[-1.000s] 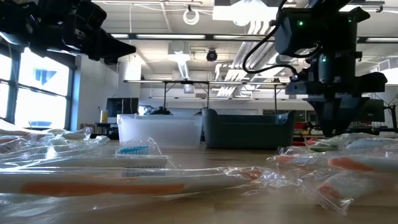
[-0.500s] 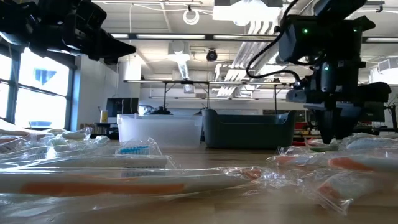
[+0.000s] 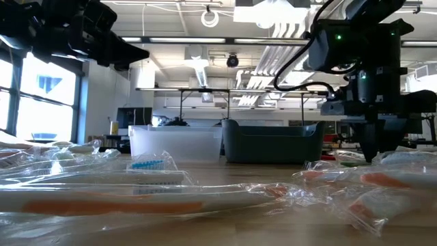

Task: Pick & Place Toothbrushes
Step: Put the green toothbrush into the green bin

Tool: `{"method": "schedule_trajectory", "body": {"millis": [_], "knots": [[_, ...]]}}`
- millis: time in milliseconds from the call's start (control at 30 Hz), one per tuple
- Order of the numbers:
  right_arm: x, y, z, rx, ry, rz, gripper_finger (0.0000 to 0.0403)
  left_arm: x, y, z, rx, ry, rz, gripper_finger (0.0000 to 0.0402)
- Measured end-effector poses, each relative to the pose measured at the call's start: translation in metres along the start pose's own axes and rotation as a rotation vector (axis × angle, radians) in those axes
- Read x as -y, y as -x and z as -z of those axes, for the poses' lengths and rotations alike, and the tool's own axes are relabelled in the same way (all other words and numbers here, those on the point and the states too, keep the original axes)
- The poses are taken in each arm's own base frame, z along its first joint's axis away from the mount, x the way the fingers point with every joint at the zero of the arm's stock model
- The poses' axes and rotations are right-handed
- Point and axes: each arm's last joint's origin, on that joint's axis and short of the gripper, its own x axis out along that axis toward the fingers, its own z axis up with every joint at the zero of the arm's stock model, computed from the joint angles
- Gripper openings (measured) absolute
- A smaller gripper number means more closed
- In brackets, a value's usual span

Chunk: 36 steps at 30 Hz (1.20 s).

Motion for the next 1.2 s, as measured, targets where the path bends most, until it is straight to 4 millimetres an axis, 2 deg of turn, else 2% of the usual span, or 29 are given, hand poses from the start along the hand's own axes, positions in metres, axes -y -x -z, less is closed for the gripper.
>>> {"method": "schedule_trajectory", "body": {"millis": [700, 1200], "knots": [[0.0, 0.0, 0.001, -0.06, 0.043, -0.014, 0.0135, 0.0, 0.0, 0.0, 0.0, 0.0, 0.0, 0.0001], [-0.006, 0.014, -0.02, -0.109, 0.074, -0.08, 0.0135, 0.0, 0.0, 0.0, 0.0, 0.0, 0.0, 0.0001]]}}
